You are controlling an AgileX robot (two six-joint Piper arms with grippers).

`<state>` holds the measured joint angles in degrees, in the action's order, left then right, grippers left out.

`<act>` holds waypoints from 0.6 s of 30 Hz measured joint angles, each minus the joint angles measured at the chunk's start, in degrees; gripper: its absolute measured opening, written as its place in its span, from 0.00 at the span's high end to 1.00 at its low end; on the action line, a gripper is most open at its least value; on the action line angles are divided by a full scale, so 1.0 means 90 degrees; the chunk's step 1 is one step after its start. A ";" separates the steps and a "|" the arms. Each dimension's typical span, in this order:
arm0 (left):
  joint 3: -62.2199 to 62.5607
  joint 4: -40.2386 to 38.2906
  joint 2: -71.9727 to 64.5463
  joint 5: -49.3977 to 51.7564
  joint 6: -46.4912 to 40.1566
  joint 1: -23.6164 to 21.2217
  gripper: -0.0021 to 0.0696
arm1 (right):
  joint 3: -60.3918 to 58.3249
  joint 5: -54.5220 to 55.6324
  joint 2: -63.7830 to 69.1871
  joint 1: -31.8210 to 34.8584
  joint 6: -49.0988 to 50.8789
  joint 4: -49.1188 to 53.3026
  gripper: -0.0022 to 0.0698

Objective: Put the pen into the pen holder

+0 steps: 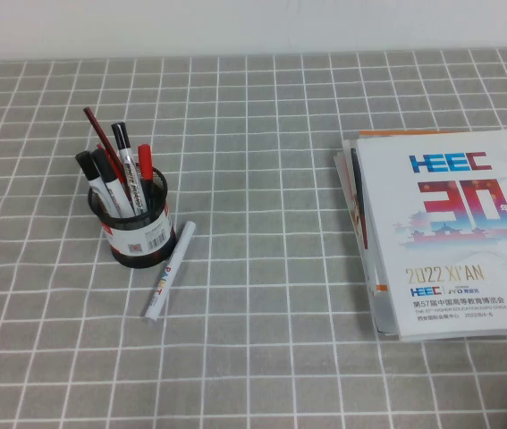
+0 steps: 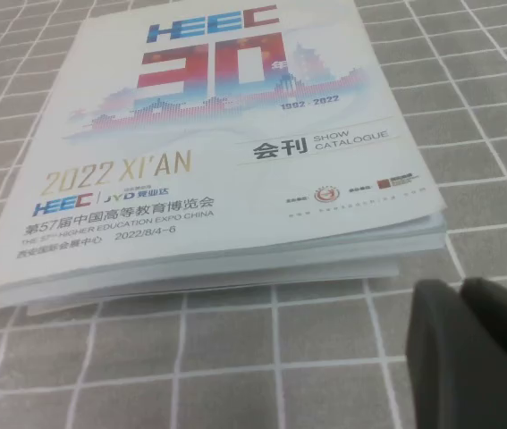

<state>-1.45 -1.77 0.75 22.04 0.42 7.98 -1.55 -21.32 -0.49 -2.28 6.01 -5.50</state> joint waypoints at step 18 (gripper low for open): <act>0.0000 0.0000 0.0000 0.0000 0.0000 0.0000 0.98 | 0.0000 0.0456 0.0000 0.0000 0.0000 -0.6680 0.99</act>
<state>-1.45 -1.77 0.75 22.04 0.42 7.98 -1.55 -17.22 -0.49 -2.28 6.01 -65.62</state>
